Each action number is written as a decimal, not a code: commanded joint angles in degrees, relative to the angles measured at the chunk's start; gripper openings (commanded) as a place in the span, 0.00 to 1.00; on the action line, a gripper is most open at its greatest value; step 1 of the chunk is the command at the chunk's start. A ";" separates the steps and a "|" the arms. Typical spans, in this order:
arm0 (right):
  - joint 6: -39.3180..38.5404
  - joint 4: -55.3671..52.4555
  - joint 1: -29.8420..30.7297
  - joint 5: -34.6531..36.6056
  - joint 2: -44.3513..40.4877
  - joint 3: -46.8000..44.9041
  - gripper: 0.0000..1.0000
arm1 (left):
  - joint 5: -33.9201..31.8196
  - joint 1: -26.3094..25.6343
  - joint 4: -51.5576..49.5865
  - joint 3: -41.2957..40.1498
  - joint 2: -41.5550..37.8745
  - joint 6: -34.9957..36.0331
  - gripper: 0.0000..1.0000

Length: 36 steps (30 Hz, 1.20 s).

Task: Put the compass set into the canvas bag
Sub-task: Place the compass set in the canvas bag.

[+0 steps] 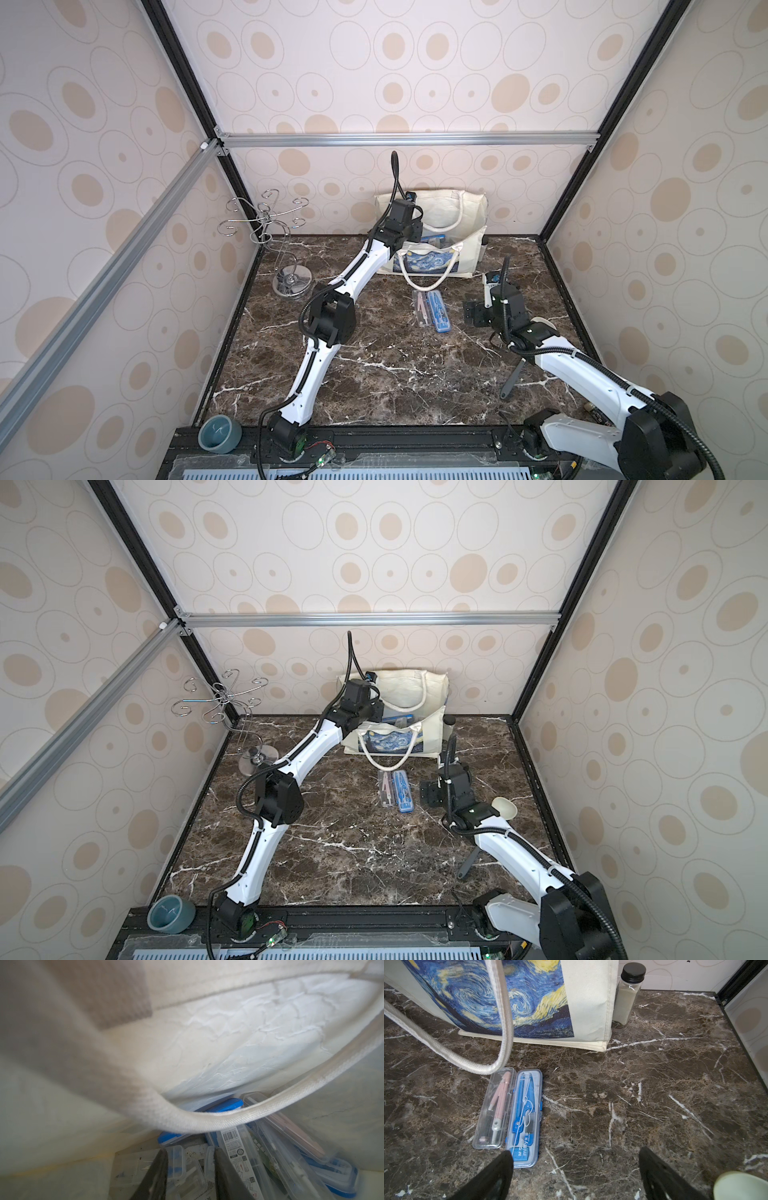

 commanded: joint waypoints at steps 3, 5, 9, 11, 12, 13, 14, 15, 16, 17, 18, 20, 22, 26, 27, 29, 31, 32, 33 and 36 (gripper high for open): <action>0.38 -0.14 -0.30 0.24 -0.69 -1.23 0.96 | 2.08 0.08 -0.56 0.04 -0.58 0.39 0.37; 0.37 -0.15 -0.41 0.15 -0.76 -1.32 0.96 | 3.24 0.07 0.16 0.09 -1.76 0.21 0.41; 0.23 -0.34 -0.33 -0.80 -0.63 -1.15 0.96 | 5.68 0.07 1.60 0.09 -4.39 -0.02 0.47; 0.13 -0.54 -0.33 -1.56 -0.38 -0.85 0.95 | 7.22 0.08 2.26 0.10 -6.04 -0.21 0.55; -0.02 -0.54 -0.35 -1.91 -0.16 -0.73 0.95 | 7.85 0.08 2.49 0.10 -6.82 -0.24 0.57; -0.22 -0.63 -0.38 -2.46 0.02 -0.57 0.95 | 8.64 0.10 2.67 0.03 -7.57 -0.47 0.60; -0.23 -0.71 -0.33 -2.89 0.29 -0.38 0.95 | 9.41 0.14 2.86 -0.03 -8.44 -0.55 0.64; -0.43 -0.80 -0.28 -3.37 0.53 -0.26 0.95 | 9.98 0.04 2.96 -0.04 -9.15 -0.50 0.67; -0.52 -1.00 -0.34 -3.95 0.83 -0.02 0.94 | 10.52 0.03 3.11 -0.03 -10.02 -0.66 0.71; -0.50 -1.19 -0.37 -4.49 1.19 0.24 0.94 | 11.12 0.03 3.21 0.01 -10.87 -0.77 0.75; -0.50 -1.31 -0.33 -4.96 1.50 0.41 0.94 | 11.59 -0.01 3.21 0.01 -11.48 -0.85 0.78; -0.50 -1.64 -0.31 -6.01 2.07 0.75 0.94 | 12.81 -0.09 3.17 -0.27 -13.24 -0.88 0.87; -0.62 -2.16 -0.30 -7.53 3.03 1.25 0.93 | 13.52 -0.23 2.91 -1.27 -15.00 -0.93 0.99; -1.65 -2.82 -0.33 -11.62 6.07 2.40 0.91 | 12.29 -0.97 2.78 -8.47 -21.09 -1.17 1.00; -1.56 -2.93 -0.28 -12.41 7.01 2.69 0.90 | 11.91 -1.34 3.25 -11.02 -22.98 -0.98 1.00; -1.22 -2.75 -0.30 -13.77 9.10 3.24 0.88 | 10.73 -2.07 5.41 -18.23 -28.36 -0.84 1.00; -0.75 -2.28 -0.19 -14.70 11.48 3.85 0.86 | 10.13 -3.02 10.49 -28.20 -34.93 -1.06 1.00; -0.43 -1.85 -0.14 -15.11 12.55 4.06 0.85 | 10.07 -3.27 13.55 -33.94 -38.45 -1.60 1.00; -0.20 -1.46 -0.03 -15.47 13.56 4.26 0.85 | 10.09 -3.34 16.36 -38.33 -41.32 -2.44 1.00; -0.01 -0.72 0.56 -16.33 16.83 5.29 0.83 | 9.30 -3.44 24.82 -53.83 -51.71 -5.40 1.00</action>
